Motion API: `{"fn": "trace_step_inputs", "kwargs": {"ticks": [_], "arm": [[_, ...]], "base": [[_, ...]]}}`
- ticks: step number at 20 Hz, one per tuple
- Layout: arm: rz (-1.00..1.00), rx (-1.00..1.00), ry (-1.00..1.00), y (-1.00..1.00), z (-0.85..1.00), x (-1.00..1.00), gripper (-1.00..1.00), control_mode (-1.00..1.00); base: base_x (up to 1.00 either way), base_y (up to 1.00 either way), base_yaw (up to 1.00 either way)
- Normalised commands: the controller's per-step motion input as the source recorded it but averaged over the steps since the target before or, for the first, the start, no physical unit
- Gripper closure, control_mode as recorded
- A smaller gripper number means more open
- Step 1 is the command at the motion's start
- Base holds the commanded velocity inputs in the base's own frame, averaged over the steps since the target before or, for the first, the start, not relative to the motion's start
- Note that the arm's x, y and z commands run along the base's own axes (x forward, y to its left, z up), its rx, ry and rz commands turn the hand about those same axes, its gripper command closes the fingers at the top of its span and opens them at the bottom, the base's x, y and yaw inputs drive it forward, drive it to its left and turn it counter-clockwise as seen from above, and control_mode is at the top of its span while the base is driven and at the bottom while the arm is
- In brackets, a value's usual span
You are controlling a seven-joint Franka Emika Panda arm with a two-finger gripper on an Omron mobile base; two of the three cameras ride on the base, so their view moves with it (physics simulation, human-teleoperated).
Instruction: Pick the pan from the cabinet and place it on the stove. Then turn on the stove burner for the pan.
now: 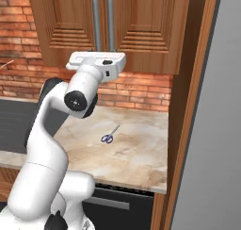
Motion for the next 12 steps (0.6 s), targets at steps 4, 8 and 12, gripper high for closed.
{"fn": "trace_step_inputs", "kwargs": {"ticks": [4, 8, 12], "arm": [[0.0, 0.0, -0.03, 0.0, 0.13, 0.26, -1.0, -1.0], [0.0, 0.0, 0.0, 0.0, 0.2, 0.21, -1.0, -1.0], [0.0, 0.0, 0.01, -0.01, 0.25, 0.18, -1.0, -1.0]], "base": [[0.0, 0.0, 0.0], [0.0, 0.0, 0.0], [0.0, 0.0, 0.0]]}}
